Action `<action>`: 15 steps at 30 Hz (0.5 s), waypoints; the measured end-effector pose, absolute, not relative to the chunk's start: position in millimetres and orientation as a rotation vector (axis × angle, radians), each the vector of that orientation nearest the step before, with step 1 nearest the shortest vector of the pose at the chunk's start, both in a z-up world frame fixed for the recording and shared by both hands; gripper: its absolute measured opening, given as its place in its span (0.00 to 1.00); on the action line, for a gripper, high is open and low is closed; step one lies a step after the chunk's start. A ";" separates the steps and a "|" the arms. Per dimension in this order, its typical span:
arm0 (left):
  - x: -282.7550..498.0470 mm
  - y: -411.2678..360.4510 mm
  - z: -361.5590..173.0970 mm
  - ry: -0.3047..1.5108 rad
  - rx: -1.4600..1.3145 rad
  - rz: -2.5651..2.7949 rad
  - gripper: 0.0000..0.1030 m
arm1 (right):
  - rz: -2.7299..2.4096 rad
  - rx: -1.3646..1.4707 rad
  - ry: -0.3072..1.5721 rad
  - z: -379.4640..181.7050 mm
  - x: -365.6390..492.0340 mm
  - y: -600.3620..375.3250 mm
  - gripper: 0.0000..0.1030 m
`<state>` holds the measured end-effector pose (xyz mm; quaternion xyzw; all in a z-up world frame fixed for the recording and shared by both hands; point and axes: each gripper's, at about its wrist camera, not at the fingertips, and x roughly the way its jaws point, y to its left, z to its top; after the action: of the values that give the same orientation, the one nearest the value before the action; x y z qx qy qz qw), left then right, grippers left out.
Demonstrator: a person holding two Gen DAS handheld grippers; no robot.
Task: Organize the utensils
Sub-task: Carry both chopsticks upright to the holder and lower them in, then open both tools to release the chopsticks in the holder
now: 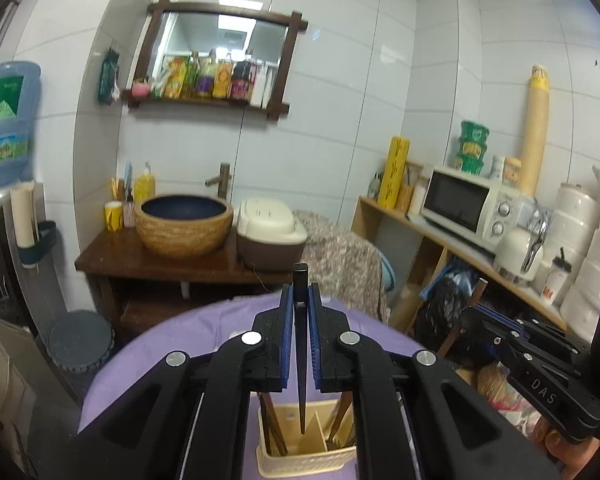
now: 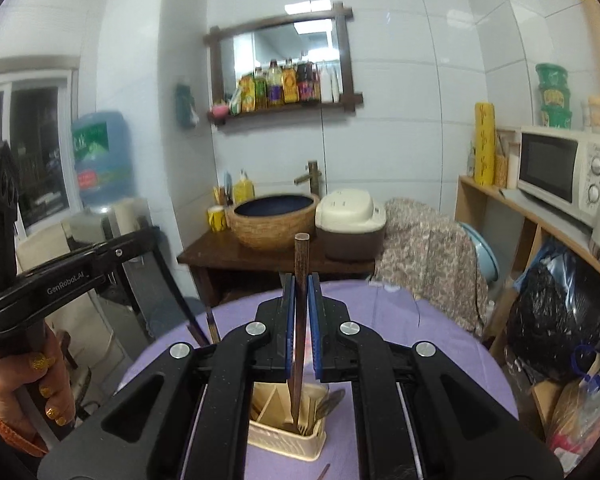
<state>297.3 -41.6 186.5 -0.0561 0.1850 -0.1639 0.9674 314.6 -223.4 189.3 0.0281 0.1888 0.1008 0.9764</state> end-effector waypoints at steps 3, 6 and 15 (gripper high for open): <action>300.8 -43.8 161.8 0.414 -0.100 -0.321 0.08 | 0.210 0.064 0.427 162.8 320.6 -223.5 0.07; 302.1 -46.4 138.6 0.452 -0.080 -0.320 0.08 | 0.203 0.045 0.457 143.5 323.7 -221.3 0.07; 306.9 -48.6 101.5 0.500 -0.044 -0.268 0.08 | 0.191 0.059 0.474 124.1 326.5 -224.5 0.08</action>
<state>306.9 -48.6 101.5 -0.0218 0.2467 -0.1322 0.9598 326.5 -224.5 124.1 0.0294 0.2344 0.0942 0.9671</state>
